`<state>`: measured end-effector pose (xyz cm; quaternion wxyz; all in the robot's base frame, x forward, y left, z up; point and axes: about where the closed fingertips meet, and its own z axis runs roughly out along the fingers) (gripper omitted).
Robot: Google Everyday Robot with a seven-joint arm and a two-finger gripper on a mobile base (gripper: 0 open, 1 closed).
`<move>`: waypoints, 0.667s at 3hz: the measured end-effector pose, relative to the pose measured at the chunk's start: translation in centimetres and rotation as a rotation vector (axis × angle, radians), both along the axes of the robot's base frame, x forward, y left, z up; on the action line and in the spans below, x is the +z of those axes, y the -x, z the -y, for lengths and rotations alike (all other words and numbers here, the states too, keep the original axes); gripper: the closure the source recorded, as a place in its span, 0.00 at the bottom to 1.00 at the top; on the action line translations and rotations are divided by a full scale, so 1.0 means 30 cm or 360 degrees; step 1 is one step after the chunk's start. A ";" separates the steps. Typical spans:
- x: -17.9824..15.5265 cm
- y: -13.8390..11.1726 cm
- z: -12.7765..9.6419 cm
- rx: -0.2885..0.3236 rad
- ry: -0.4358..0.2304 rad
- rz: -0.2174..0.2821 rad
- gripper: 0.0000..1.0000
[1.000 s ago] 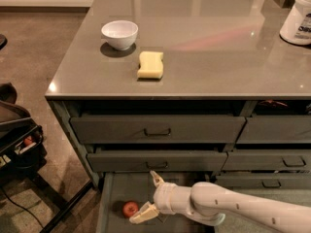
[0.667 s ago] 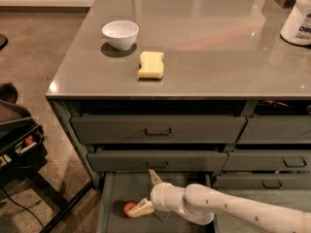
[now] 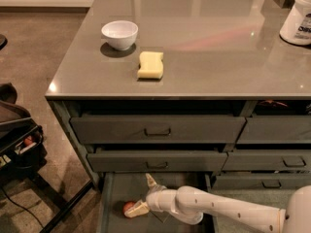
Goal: Pick apple from bottom drawer and place on counter
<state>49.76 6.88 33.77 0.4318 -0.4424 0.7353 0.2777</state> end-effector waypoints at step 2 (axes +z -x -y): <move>-0.102 0.030 -0.093 -0.0058 0.0014 -0.0027 0.00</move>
Offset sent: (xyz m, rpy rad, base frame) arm -0.0321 0.0734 -0.0918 0.0003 0.0930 -0.0479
